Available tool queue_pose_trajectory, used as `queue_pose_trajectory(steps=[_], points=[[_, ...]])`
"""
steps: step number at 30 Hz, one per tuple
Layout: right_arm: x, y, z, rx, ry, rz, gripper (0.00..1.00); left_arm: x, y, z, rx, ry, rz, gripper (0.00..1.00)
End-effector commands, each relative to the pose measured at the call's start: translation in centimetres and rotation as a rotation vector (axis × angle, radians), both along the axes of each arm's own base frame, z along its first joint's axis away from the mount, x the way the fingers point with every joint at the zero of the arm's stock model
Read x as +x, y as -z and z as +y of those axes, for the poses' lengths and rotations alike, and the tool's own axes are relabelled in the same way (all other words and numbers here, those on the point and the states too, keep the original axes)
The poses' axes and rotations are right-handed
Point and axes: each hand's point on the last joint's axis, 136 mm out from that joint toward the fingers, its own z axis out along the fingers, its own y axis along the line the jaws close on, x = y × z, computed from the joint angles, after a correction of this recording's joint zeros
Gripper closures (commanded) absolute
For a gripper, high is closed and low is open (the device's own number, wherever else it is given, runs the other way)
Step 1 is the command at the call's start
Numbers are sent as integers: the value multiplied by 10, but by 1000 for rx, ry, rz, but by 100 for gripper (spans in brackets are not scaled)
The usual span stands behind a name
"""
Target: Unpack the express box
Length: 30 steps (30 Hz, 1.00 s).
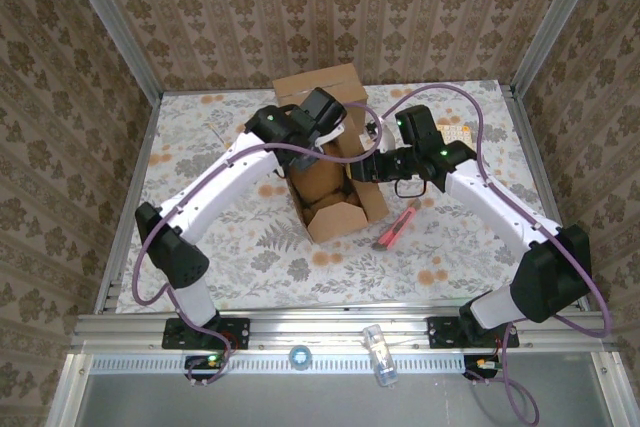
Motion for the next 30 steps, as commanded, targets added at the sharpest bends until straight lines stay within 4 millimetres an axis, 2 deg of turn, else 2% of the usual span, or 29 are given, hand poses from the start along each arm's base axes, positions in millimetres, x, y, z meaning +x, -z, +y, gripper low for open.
queue_pose_trajectory(steps=[1, 2, 8, 13, 16, 18, 19, 20, 21, 25, 30], points=[[-12, -34, 2, 23, -67, -85, 56, -10, -11, 7, -64, -35, 39, 100], [-17, -47, 0, 31, -74, -130, 54, -10, -11, 8, -65, -38, 43, 100], [-39, -82, -16, -23, -87, -270, 42, -11, -8, 10, -76, -51, 70, 100], [-64, -108, -22, -151, -125, -460, 42, -13, -14, 10, -105, -49, 85, 100], [-78, -114, -15, -250, -173, -597, 50, -15, -19, 9, -133, -46, 99, 100], [-82, -119, -13, -304, -172, -688, 62, -17, -22, 9, -153, -46, 112, 100], [-83, -122, -12, -326, -171, -734, 73, -18, -23, 8, -162, -43, 120, 100], [-84, -124, -10, -341, -177, -773, 90, -19, -25, 8, -170, -44, 124, 100], [-84, -127, -9, -353, -169, -801, 100, -19, -26, 8, -177, -45, 128, 100], [-87, -132, -1, -400, -184, -894, 100, -22, -26, 8, -192, -42, 147, 100], [-87, -116, 21, -557, -272, -993, 100, -24, -28, 8, -211, -44, 163, 100]])
